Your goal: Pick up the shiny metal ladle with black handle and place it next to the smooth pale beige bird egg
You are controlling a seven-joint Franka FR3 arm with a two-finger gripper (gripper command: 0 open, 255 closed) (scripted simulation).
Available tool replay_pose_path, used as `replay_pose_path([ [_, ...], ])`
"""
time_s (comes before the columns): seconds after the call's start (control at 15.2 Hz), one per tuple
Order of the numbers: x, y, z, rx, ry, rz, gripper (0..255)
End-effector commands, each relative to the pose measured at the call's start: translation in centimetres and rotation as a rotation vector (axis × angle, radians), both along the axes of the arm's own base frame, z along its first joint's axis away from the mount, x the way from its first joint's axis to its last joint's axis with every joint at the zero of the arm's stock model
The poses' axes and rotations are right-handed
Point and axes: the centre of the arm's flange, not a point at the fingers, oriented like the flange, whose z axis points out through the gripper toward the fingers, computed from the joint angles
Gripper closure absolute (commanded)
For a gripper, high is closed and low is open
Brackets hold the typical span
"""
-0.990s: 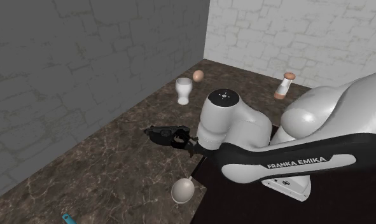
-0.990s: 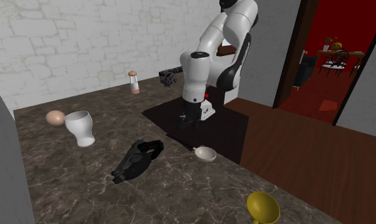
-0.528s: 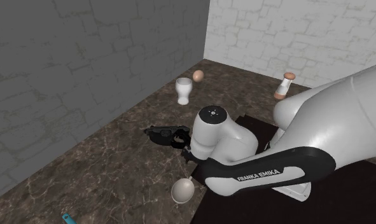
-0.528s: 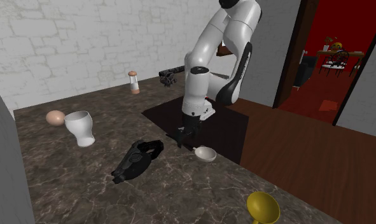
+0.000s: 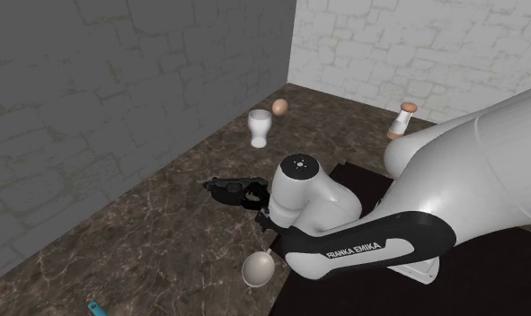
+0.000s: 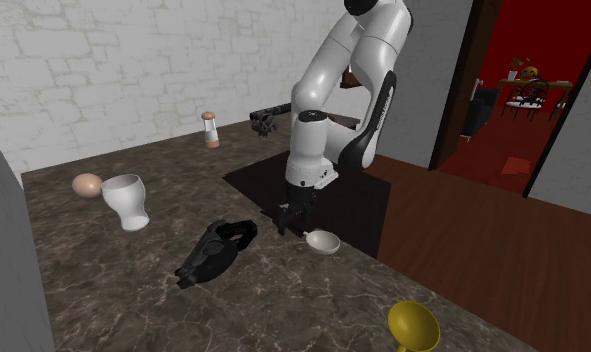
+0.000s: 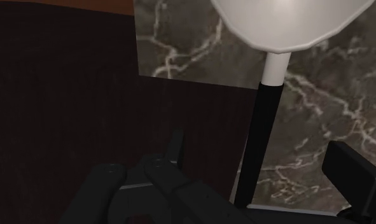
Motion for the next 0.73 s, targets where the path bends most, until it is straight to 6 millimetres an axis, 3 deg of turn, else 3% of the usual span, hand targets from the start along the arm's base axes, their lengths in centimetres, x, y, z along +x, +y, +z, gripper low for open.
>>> replay_pose_path([
  [0.0, 0.00, 0.00, 0.00, 0.000, 0.000, 0.000, 0],
  [0.07, 0.00, 0.00, 0.00, 0.000, 0.000, 0.000, 0],
  [0.13, 0.00, 0.00, 0.00, 0.000, 0.000, 0.000, 255],
  [0.66, -0.01, 0.00, 0.00, 0.000, 0.000, 0.000, 255],
])
